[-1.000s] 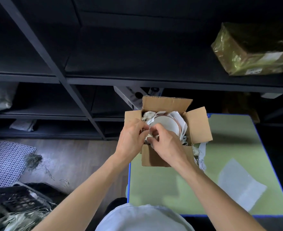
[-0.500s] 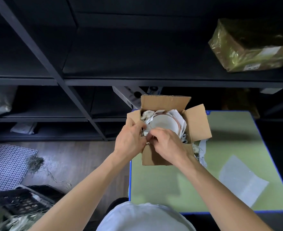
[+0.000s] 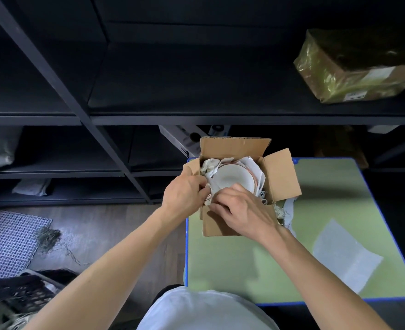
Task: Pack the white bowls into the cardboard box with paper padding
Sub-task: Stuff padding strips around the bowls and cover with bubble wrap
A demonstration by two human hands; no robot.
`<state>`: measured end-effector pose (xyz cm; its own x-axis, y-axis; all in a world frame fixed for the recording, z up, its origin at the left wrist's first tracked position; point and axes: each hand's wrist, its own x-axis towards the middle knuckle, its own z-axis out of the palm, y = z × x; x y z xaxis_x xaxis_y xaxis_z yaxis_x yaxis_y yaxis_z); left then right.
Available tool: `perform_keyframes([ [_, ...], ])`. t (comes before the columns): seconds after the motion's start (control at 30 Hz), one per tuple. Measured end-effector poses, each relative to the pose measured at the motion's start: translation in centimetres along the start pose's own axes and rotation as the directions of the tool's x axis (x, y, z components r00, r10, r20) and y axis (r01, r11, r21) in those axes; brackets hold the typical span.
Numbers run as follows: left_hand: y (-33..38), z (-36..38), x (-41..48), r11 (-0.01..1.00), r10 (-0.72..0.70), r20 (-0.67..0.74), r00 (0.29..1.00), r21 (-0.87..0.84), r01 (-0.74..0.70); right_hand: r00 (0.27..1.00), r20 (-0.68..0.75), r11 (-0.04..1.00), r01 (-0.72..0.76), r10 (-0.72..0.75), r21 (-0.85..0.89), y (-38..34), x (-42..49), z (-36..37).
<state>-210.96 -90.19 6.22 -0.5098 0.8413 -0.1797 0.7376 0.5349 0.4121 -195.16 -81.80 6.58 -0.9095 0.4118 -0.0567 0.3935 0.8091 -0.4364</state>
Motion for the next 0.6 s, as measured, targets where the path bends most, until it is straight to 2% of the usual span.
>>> perform_keyframes([
  [0.17,0.1,0.9,-0.7,1.000,0.000,-0.151,0.989,-0.029,-0.005,1.000,0.003,0.997,0.004,-0.004,0.075,0.3,-1.0,0.1],
  [0.3,0.4,0.9,-0.3,0.997,-0.019,-0.172,0.985,-0.072,0.007,1.000,-0.015,0.998,-0.008,0.009,0.068,0.8,-1.4,0.1],
  [0.47,0.7,0.8,0.3,0.999,-0.053,-0.133,0.990,-0.017,0.051,1.000,0.007,1.000,-0.003,0.003,-0.011,0.8,-0.6,-0.2],
  [0.6,0.7,0.8,-0.4,0.989,0.002,-0.152,0.988,0.146,0.020,0.998,0.047,0.992,0.050,-0.045,-0.113,0.7,-0.2,-0.8],
])
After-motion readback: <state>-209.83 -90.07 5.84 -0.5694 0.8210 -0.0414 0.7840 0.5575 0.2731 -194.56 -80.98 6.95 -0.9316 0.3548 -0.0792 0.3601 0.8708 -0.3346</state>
